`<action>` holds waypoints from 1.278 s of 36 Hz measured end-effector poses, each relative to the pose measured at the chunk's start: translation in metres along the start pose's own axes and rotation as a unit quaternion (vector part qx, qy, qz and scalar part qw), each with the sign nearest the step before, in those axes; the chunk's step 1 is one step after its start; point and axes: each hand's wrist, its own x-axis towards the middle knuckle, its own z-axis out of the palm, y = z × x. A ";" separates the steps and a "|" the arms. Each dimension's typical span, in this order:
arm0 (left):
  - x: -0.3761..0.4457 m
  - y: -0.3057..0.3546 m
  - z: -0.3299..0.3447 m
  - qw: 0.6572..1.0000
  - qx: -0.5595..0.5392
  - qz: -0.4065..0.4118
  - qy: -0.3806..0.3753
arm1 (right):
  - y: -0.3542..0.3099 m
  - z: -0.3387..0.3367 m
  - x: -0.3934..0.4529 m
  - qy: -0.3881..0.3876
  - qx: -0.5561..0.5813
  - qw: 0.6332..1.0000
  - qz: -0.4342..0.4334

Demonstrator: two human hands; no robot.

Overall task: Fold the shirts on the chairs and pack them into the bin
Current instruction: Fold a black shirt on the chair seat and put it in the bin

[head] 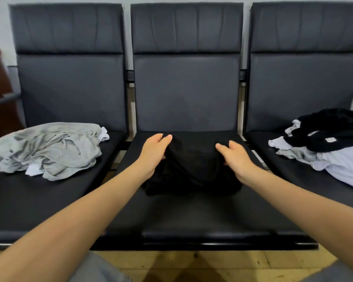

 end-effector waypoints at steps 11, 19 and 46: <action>0.022 0.143 -0.026 0.965 -0.081 0.192 0.158 | -0.160 -0.081 0.023 0.160 -0.106 0.960 -0.202; 0.016 0.275 -0.041 0.924 -0.080 0.306 0.214 | -0.289 -0.125 0.006 0.125 0.060 0.954 -0.264; 0.047 0.387 -0.067 0.939 -0.079 0.274 0.191 | -0.403 -0.138 0.025 0.158 0.161 0.941 -0.254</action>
